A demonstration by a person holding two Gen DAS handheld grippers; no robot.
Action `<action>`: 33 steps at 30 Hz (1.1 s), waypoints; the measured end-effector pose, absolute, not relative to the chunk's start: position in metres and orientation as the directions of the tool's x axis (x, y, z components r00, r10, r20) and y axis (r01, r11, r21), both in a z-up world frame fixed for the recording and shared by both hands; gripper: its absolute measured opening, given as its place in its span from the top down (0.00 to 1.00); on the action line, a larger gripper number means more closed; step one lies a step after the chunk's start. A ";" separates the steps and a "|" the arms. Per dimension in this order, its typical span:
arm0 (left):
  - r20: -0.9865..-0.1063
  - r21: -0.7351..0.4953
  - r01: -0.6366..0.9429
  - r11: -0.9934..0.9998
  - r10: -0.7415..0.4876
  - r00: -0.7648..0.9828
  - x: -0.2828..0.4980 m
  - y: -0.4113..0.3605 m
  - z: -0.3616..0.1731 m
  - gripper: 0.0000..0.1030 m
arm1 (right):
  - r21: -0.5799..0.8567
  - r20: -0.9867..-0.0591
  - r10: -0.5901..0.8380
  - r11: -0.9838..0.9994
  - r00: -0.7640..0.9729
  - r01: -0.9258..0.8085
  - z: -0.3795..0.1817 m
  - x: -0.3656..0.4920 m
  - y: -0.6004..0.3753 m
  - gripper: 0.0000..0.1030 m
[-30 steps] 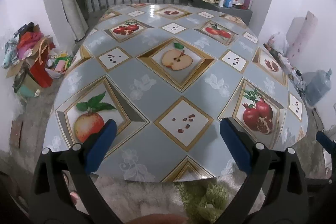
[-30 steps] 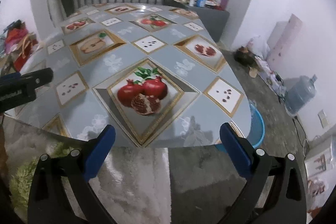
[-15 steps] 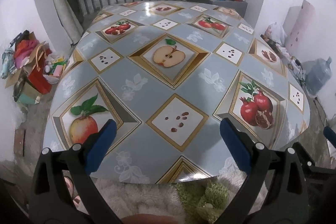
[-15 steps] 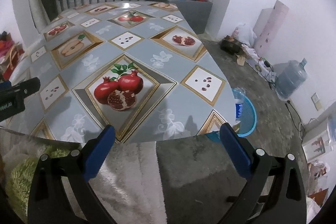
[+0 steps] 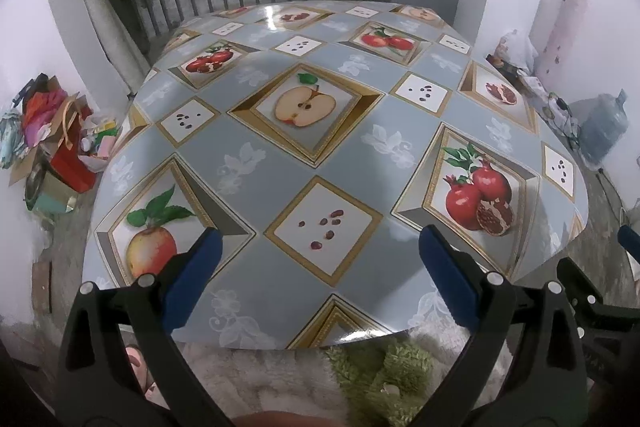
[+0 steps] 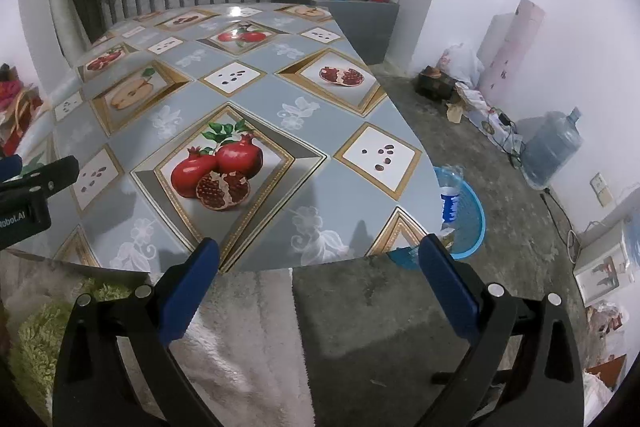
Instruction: Collect trash
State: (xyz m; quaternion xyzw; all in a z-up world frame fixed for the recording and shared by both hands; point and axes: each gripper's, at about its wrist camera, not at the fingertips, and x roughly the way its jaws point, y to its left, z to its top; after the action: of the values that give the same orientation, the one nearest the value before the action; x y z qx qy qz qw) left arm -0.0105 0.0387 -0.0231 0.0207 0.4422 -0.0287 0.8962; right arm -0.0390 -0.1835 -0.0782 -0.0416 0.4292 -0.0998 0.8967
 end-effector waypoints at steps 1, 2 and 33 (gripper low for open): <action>-0.794 0.012 0.072 0.997 -0.034 0.607 -0.011 0.038 -0.023 0.08 | -0.160 -0.761 -0.215 0.977 0.612 0.145 -0.078 -0.039 -0.184 0.06; -0.794 0.012 0.074 0.997 -0.035 0.607 -0.011 0.038 -0.023 0.08 | -0.160 -0.761 -0.216 0.976 0.612 0.145 -0.078 -0.039 -0.184 0.06; -0.787 -0.013 0.153 0.988 -0.105 0.608 -0.016 0.027 -0.019 0.08 | -0.179 -0.749 -0.254 0.967 0.612 0.182 -0.073 -0.045 -0.187 0.06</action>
State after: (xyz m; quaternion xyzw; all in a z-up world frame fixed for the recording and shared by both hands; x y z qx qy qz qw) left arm -0.0160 0.0275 -0.0191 0.0275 0.4366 -0.0720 0.8964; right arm -0.0446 -0.1873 -0.0728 -0.0422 0.4233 -0.1216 0.8968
